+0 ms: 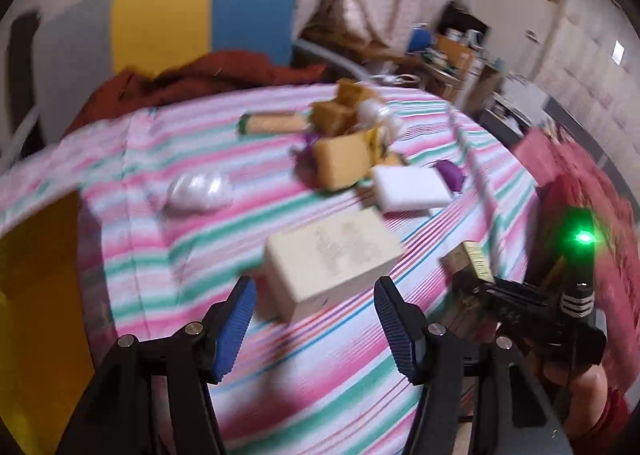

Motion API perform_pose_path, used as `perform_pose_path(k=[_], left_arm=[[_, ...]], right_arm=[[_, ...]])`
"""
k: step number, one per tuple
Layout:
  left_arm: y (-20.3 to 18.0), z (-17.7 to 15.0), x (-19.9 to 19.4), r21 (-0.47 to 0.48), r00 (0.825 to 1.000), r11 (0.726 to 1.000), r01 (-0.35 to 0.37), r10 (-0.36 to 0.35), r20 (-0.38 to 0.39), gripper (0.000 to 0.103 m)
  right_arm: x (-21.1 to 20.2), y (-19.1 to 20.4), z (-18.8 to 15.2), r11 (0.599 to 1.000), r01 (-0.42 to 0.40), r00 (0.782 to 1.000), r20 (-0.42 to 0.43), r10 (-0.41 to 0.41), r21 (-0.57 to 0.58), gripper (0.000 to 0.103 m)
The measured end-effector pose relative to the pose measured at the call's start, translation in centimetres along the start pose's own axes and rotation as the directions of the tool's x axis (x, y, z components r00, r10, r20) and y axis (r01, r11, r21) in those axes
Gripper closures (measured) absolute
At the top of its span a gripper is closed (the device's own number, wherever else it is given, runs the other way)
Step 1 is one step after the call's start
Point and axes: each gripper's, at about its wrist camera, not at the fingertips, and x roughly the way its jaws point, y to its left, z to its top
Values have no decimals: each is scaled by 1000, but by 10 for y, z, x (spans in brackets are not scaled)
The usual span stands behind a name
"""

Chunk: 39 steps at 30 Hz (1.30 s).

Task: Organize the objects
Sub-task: 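Grasp the cream paper box with the left gripper, then place the cream box in the gold tray with left while right places the yellow-green box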

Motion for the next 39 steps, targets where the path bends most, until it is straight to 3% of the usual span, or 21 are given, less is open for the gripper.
perform_pose_path(k=[3,5,10,14,23,24,26,34,39], left_arm=[[-16,19,9,163,1000,987,-7,7,2,37],[-20,32,19,256,1000,966,30,-28,-9,34],[-15,47,59,332,989,937,104,-62,-135,34],[-17,39,63,289,958,925,245,-186,-216,33],[-38,11,60,309,960,925,222,-153,-233,35],[-38,11,60,301,962,928,218,-151,-229,35],[-36,10,64,258,957,939,229,-167,-239,49],[-38,-11,72,205,953,955,213,-157,-260,49],[-28,-16,64,131,953,964,231,-198,-229,50]], right_arm=[[0,0,0,1000,0,1000,-2,0,-2,71],[0,-1,0,1000,-2,1000,-3,2,1,71],[0,-1,0,1000,-7,1000,-8,7,-3,71],[0,-2,1,1000,-16,1000,-12,16,2,71],[1,-2,0,1000,-14,1000,-12,14,3,71],[1,-2,0,1000,-15,1000,-12,15,4,71],[1,-2,1,1000,-13,1000,-12,13,2,71],[1,1,0,1000,4,1000,-8,-4,-12,71],[-1,6,-2,1000,-8,1000,-12,7,-21,73]])
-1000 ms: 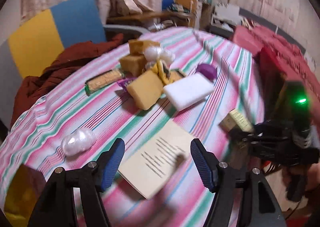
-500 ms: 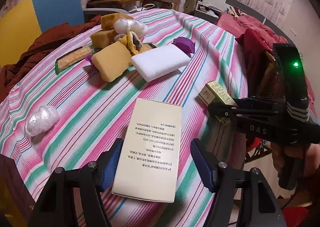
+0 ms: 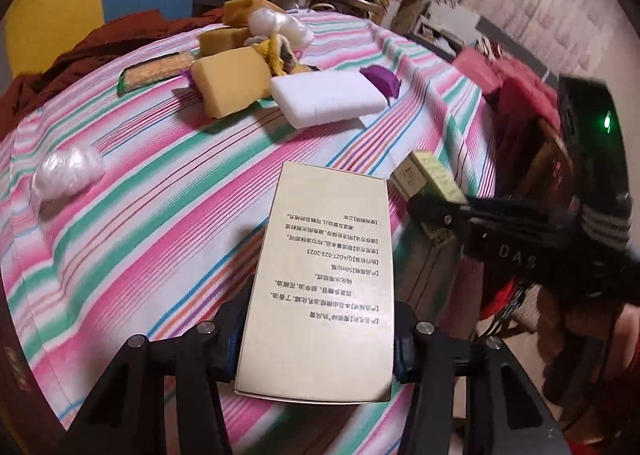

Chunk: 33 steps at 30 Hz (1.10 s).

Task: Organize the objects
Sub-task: 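Place the cream box in the gold tray with left while right places the yellow-green box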

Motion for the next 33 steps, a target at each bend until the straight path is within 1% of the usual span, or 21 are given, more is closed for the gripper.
perform_pose_path(k=[5,12,16,19,20,22,26,29,31,33], left_arm=[[10,-12,-20,-90,997,996,3,4,71,50],[13,-29,-56,-121,985,991,-57,75,153,50],[26,-40,-78,-172,975,981,-86,119,188,50],[40,-51,-99,-217,964,970,-112,160,215,50],[48,-57,-106,-240,958,962,-128,182,219,50],[59,-65,-116,-280,953,950,-137,204,224,50],[90,-90,-140,-384,938,912,-144,249,240,50],[113,-110,-161,-450,919,876,-177,311,244,50],[125,-120,-172,-484,909,855,-188,338,245,50],[142,-132,-182,-526,899,826,-202,370,236,50]], right_arm=[[-3,12,-2,1000,-21,1000,-4,21,-20,73],[-12,39,-4,996,-57,998,-2,57,-73,73],[-21,62,-1,990,-96,995,4,97,-105,73],[-28,86,1,982,-133,991,9,135,-137,73],[-32,99,2,976,-152,988,11,155,-155,73],[-35,116,3,968,-171,984,13,177,-181,73],[-41,166,0,939,-240,969,-7,246,-248,73],[-42,201,-6,914,-275,960,-31,278,-297,73],[-42,222,-9,896,-305,951,-48,306,-323,73],[-44,251,-15,872,-335,940,-65,335,-358,73]])
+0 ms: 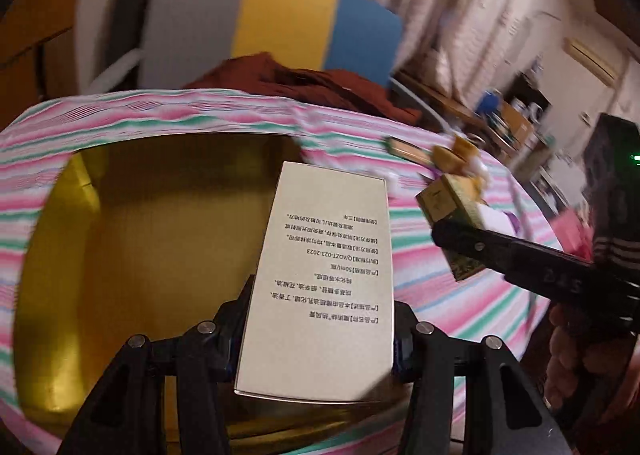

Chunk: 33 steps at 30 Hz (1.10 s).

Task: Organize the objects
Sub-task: 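Place the cream box in the gold tray with left while right places the yellow-green box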

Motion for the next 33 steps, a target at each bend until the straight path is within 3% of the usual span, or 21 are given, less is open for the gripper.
perform_pose_path(k=[3,7,14,18,19,24,30,33], left_arm=[[30,-1,-3,-43,999,998,-52,52,-1,50],[70,-1,-2,-104,994,988,-111,110,-18,50],[124,13,13,-194,982,963,-188,178,-70,50],[135,21,18,-207,980,958,-196,184,-78,50],[135,23,18,-210,980,958,-194,181,-77,50],[143,26,21,-237,983,954,-182,167,-81,50],[149,36,31,-255,974,942,-219,198,-105,49],[153,39,32,-281,968,928,-245,218,-125,39]], right_arm=[[11,38,6,997,-50,999,-5,50,-61,73],[43,76,10,991,-86,994,-77,78,-101,73],[108,115,22,992,-97,982,-173,82,-83,73],[144,123,33,992,-124,971,-205,122,2,72],[147,124,34,992,-124,971,-202,125,15,71],[142,125,41,993,-116,982,-148,119,27,43],[111,111,33,995,-102,989,-102,103,17,42],[99,105,28,995,-103,991,-89,104,15,42]])
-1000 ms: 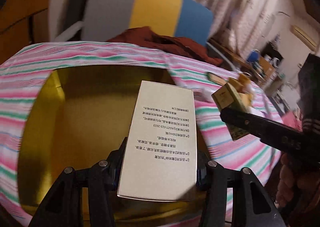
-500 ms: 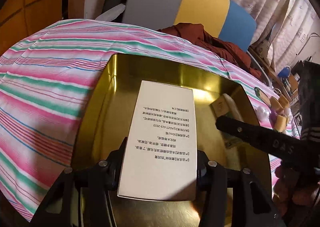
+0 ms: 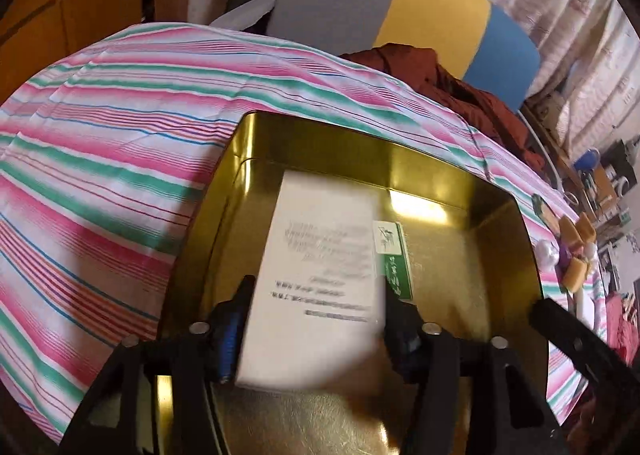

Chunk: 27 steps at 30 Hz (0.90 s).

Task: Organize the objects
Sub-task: 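Place the cream box in the gold tray with left while right places the yellow-green box, then move the right gripper to the white melamine sponge and grasp it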

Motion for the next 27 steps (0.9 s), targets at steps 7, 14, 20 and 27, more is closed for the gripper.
perform_pose_path(k=[7,14,20,27], left_arm=[[-13,-2,-23,24,995,999,-38,36,94,32],[-37,-25,-38,24,994,997,67,-69,83,32],[-73,-48,-41,128,992,986,106,-114,51,32],[-118,-69,-46,244,984,955,168,-178,22,32]], right_arm=[[-25,-13,-8,1000,6,999,41,-5,-12,41],[-45,-34,-10,1000,13,997,72,-15,28,38],[-59,-56,-13,997,45,994,94,-50,58,37],[-75,-92,-22,991,86,989,111,-97,103,36]])
